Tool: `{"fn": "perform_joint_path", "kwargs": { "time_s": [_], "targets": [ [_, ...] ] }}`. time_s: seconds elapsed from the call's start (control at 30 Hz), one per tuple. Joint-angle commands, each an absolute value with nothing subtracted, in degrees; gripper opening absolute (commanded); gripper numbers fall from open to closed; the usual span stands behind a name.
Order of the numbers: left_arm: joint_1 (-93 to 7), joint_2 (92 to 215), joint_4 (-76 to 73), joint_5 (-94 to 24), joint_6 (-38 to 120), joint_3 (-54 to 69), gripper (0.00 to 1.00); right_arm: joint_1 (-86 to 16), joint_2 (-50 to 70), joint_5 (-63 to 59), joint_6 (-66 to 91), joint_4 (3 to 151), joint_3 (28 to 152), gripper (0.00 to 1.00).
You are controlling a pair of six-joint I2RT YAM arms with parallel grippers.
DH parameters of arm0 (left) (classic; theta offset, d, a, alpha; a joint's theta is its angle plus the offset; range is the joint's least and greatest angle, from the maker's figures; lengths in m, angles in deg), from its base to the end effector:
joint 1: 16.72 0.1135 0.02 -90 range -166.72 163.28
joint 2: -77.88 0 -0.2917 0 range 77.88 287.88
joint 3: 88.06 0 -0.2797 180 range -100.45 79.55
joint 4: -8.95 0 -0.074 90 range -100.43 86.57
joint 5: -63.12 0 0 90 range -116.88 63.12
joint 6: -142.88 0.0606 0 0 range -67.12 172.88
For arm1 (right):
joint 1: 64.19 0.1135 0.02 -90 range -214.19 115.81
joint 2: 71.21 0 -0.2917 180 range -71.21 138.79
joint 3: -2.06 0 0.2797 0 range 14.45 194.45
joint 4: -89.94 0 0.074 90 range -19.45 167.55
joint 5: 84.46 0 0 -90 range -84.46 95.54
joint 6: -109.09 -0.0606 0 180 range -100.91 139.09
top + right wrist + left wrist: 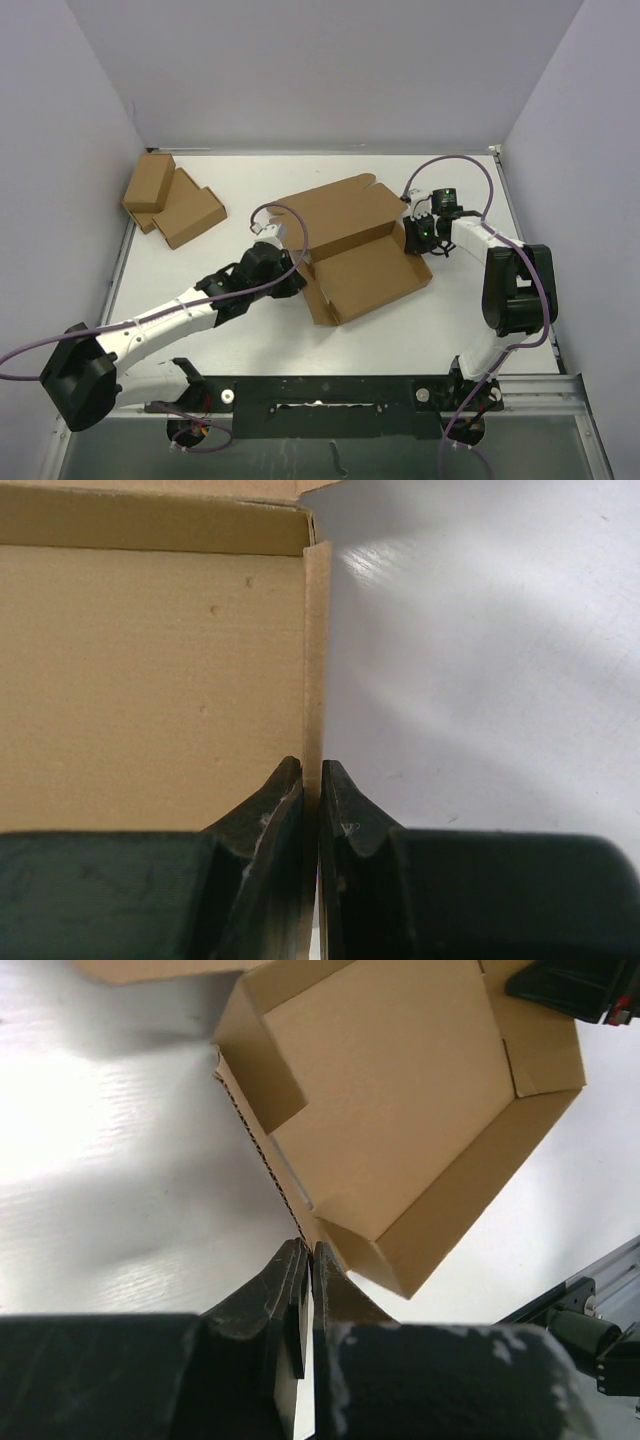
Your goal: Fold the paper box
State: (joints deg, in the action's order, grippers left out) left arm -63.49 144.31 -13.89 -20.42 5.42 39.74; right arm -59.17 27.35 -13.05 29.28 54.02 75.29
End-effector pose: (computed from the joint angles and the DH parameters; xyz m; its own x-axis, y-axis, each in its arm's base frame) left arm 0.1978 -0.2005 0.2312 -0.7673 -0.2527 -0.5894 0.1437 0.8280 -0.5420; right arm 0.3763 0.0524 0.1671 -0.8179 -0.2402 -0.5228 -0.3865 0.9025 0.1900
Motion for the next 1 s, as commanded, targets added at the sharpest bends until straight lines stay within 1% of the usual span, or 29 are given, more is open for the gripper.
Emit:
{"fn": "perform_joint_path", "kwargs": {
  "time_s": [0.0,0.2,0.27,0.3,0.47,0.77,0.83,0.97],
  "targets": [
    [-63.40,148.80,-7.28,-25.29,9.38,34.84,0.00,-57.98,26.83,-17.51,27.88,54.96,75.18,0.04],
    [-62.33,153.24,-2.71,-28.00,10.05,32.97,0.00,-57.97,27.11,-17.58,27.88,54.85,75.26,0.04],
    [-61.90,153.98,-1.67,-28.61,10.21,33.01,0.03,-57.95,27.20,-17.71,27.93,54.87,75.27,0.04],
    [-61.63,154.25,-1.10,-28.90,10.32,33.12,0.06,-57.97,27.29,-17.77,27.90,54.80,75.32,0.04],
    [-60.21,154.95,2.47,-30.75,9.83,35.03,0.25,-57.98,27.48,-18.09,27.98,54.70,75.45,0.04],
    [-59.13,154.85,11.15,-33.05,8.50,41.24,0.49,-58.02,27.82,-18.37,28.05,54.61,75.54,0.04],
    [-59.00,154.95,13.88,-33.64,8.50,42.69,0.52,-58.02,27.84,-18.36,28.06,54.57,75.54,0.04],
    [-58.67,154.80,19.24,-34.71,8.50,45.78,0.53,-57.95,27.83,-18.32,28.10,54.52,75.54,0.04]
  ]
}}
